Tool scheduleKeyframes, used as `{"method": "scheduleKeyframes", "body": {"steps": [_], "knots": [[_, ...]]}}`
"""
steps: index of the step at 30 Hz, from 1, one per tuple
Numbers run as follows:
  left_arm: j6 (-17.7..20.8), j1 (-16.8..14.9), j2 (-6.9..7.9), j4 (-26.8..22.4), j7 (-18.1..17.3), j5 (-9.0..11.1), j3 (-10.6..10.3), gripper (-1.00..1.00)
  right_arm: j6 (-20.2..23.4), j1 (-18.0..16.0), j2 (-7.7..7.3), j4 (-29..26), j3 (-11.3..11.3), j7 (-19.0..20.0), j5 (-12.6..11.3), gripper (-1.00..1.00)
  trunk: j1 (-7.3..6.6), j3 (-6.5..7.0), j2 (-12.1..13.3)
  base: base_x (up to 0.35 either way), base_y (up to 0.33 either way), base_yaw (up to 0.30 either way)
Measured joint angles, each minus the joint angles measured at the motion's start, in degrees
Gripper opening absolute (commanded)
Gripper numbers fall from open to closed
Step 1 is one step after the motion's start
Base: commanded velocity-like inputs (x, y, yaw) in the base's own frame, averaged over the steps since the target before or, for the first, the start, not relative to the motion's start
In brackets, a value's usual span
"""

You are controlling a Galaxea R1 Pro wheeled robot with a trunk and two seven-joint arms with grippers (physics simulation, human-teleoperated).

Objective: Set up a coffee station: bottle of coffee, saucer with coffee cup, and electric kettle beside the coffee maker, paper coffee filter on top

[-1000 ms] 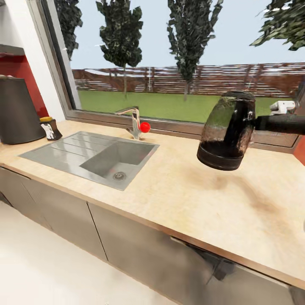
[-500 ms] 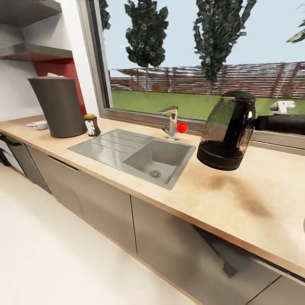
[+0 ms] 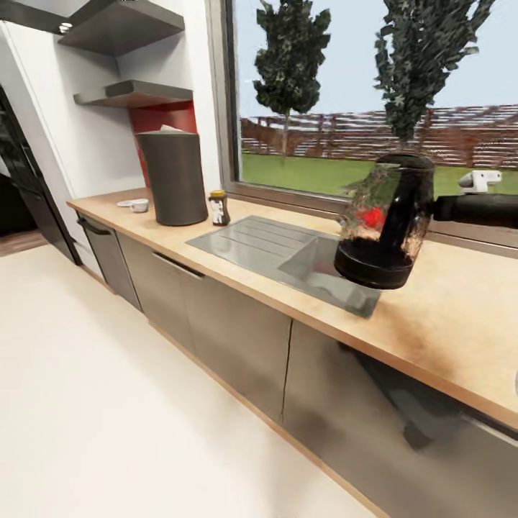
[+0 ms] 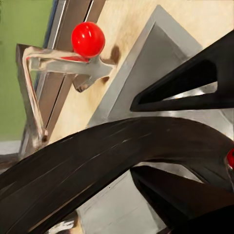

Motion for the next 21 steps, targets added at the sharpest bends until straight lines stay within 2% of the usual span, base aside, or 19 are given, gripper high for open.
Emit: {"method": "scheduleKeyframes", "body": {"steps": [8,11,21], "knots": [[0.01,-0.01,0.0,0.01,0.0,0.0,0.04,1.0,0.03,0.01,0.0,-1.47,0.0,0.06,0.19,-1.0,-0.02,0.0,0.0,0.169,0.275,0.019],[0.01,-0.01,0.0,0.01,-0.03,0.0,0.04,1.0,1.15,0.01,1.01,-1.71,-0.01,0.01,0.17,-1.0,0.0,0.0,0.0,0.054,0.3,0.0],[0.01,-0.01,0.0,0.01,-0.01,0.0,0.04,1.0,3.01,0.01,1.25,-3.4,-0.02,0.0,0.17,-1.0,0.0,0.0,0.0,0.011,0.309,0.0]]}}
